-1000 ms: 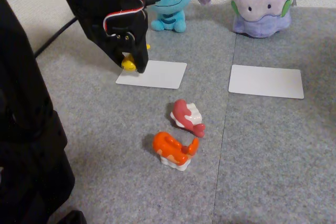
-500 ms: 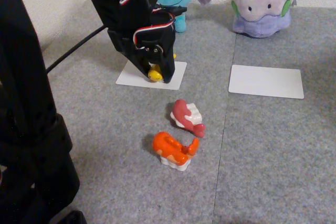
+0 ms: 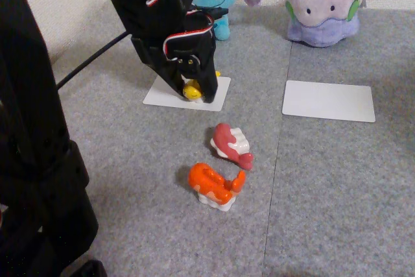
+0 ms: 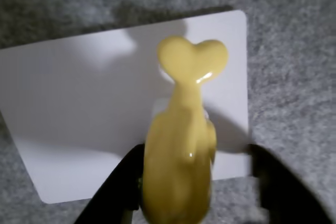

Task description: Wooper wants to eat egg sudhi, and Goomy wants to eat shrimp sushi

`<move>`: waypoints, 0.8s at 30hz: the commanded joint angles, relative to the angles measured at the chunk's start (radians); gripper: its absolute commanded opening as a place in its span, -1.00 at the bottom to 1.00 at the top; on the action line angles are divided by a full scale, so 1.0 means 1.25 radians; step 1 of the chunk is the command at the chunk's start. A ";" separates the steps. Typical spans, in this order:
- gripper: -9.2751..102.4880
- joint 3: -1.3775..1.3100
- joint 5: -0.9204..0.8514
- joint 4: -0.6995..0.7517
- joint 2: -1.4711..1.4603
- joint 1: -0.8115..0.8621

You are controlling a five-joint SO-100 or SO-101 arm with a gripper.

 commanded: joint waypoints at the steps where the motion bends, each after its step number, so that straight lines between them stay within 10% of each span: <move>1: -0.20 -0.026 -0.004 -0.029 0.009 0.002; 13: -0.14 -0.026 -0.005 -0.018 0.131 0.000; 24: -0.15 -0.026 -0.075 0.245 0.411 -0.001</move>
